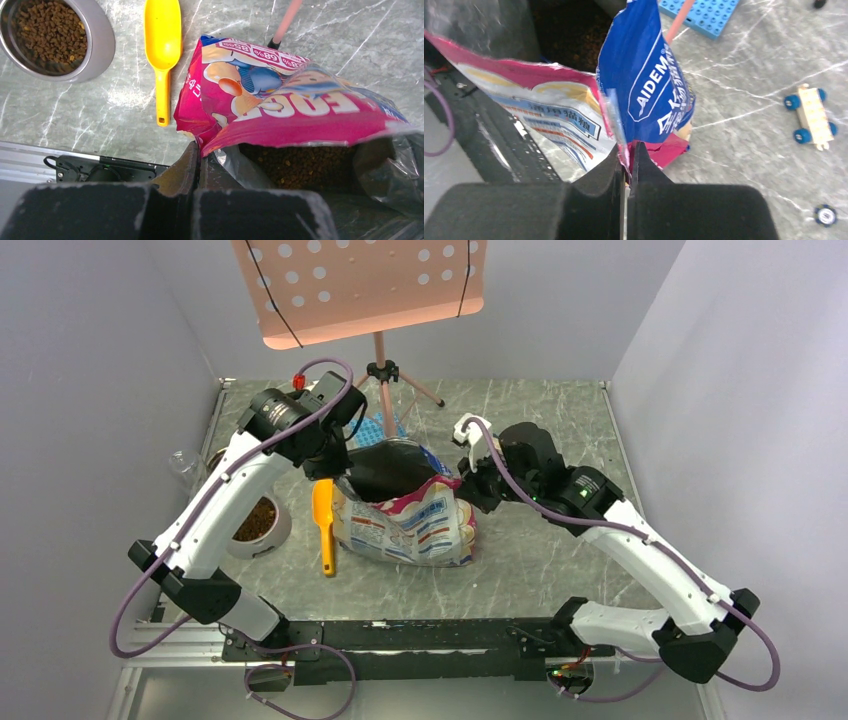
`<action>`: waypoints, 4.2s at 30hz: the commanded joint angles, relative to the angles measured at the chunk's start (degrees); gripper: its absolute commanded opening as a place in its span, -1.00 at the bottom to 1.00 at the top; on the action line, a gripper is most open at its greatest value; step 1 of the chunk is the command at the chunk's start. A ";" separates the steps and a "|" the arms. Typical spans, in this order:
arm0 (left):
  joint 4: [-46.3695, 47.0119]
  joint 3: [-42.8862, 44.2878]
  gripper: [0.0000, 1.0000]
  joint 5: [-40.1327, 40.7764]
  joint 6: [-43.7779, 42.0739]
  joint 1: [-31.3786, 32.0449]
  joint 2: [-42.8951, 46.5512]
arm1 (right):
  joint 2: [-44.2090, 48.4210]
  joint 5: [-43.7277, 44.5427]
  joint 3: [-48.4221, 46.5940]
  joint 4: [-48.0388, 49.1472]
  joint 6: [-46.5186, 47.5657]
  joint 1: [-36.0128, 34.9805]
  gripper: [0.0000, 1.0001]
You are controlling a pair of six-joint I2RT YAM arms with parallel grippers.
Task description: Serve the pet food
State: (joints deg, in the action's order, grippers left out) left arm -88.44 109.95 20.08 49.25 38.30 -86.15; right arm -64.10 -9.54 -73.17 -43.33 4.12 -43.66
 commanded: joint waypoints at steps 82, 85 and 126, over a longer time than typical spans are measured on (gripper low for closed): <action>21.71 -35.32 -1.00 -33.23 56.88 -20.86 27.46 | -10.04 14.04 -13.28 -3.16 10.33 -13.47 0.78; 20.33 -35.93 -1.00 -34.47 54.62 -23.58 27.46 | -5.41 16.89 -9.45 -5.05 10.63 -13.49 0.33; 25.90 -32.06 0.13 -38.19 61.11 -12.76 19.21 | -14.16 9.98 -19.01 -1.86 7.86 -14.70 0.08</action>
State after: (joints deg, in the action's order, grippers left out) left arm -65.47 79.02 -18.35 108.05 26.02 -67.75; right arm -79.22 -0.56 -88.84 -47.51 11.03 -58.13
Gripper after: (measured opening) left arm 0.686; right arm 0.720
